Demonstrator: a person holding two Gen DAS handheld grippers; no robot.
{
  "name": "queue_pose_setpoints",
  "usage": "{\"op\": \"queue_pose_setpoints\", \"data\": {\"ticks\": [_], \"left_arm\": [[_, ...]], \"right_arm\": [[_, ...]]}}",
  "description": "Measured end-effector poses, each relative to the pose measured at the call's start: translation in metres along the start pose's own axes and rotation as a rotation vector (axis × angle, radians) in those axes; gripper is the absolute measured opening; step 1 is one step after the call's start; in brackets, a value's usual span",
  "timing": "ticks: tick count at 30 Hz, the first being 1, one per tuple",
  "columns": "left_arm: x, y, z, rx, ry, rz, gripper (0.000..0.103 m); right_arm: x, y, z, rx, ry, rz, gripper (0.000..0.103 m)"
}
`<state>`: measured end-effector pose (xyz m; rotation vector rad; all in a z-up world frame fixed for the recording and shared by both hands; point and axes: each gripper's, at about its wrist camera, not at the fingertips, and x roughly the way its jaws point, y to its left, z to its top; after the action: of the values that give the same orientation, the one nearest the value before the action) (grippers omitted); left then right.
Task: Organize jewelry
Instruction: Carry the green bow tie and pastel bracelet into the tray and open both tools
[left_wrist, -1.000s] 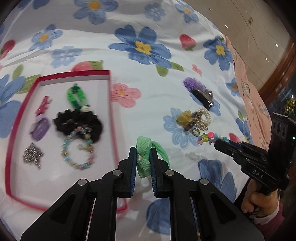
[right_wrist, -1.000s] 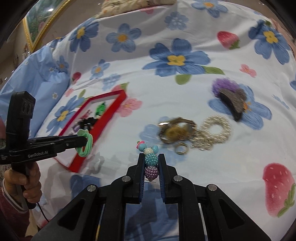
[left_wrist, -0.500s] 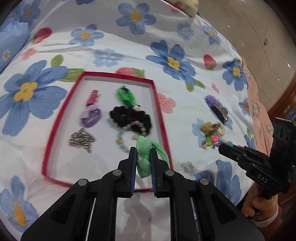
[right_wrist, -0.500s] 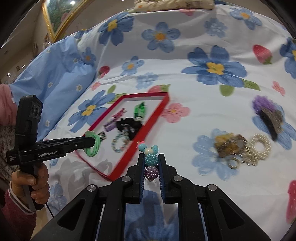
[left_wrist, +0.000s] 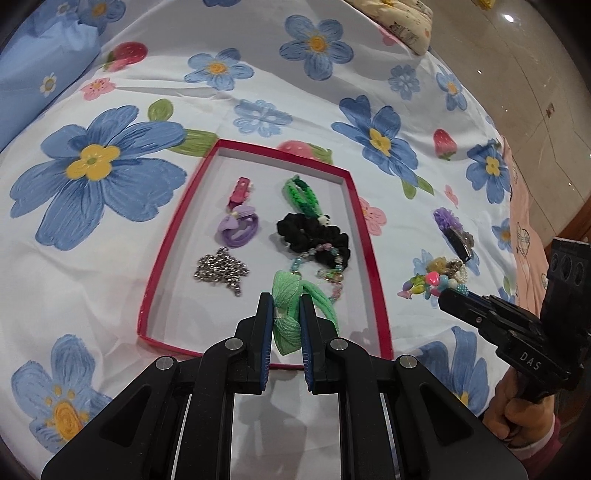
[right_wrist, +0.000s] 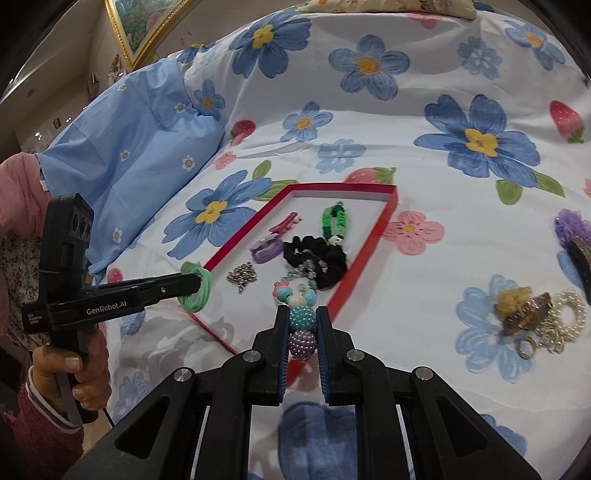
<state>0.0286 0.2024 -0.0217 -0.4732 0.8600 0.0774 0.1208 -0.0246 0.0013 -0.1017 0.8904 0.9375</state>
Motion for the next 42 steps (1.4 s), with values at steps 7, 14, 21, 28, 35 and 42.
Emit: {"op": "queue_pose_setpoints", "data": {"ticks": [7, 14, 21, 28, 35, 42], "left_arm": [[0.002, 0.011, 0.000, -0.018, 0.002, 0.008, 0.012], [0.012, 0.030, 0.001, -0.057, 0.017, 0.017, 0.012], [0.032, 0.042, 0.004, -0.072, 0.049, 0.014, 0.012], [0.053, 0.045, 0.003, -0.060, 0.088, 0.038, 0.012], [0.063, 0.050, -0.001, -0.064, 0.112, 0.052, 0.013], [0.062, 0.049, 0.000, -0.057, 0.108, 0.069, 0.013]], "right_arm": [[0.018, 0.018, 0.010, -0.028, 0.009, 0.032, 0.013], [0.048, 0.027, 0.013, -0.046, 0.057, 0.039, 0.013], [0.081, 0.024, 0.014, -0.040, 0.117, 0.028, 0.013], [0.103, 0.023, 0.014, -0.063, 0.159, -0.002, 0.013], [0.115, 0.015, 0.010, -0.056, 0.184, -0.026, 0.014], [0.115, 0.014, 0.010, -0.056, 0.185, -0.015, 0.017]]}}
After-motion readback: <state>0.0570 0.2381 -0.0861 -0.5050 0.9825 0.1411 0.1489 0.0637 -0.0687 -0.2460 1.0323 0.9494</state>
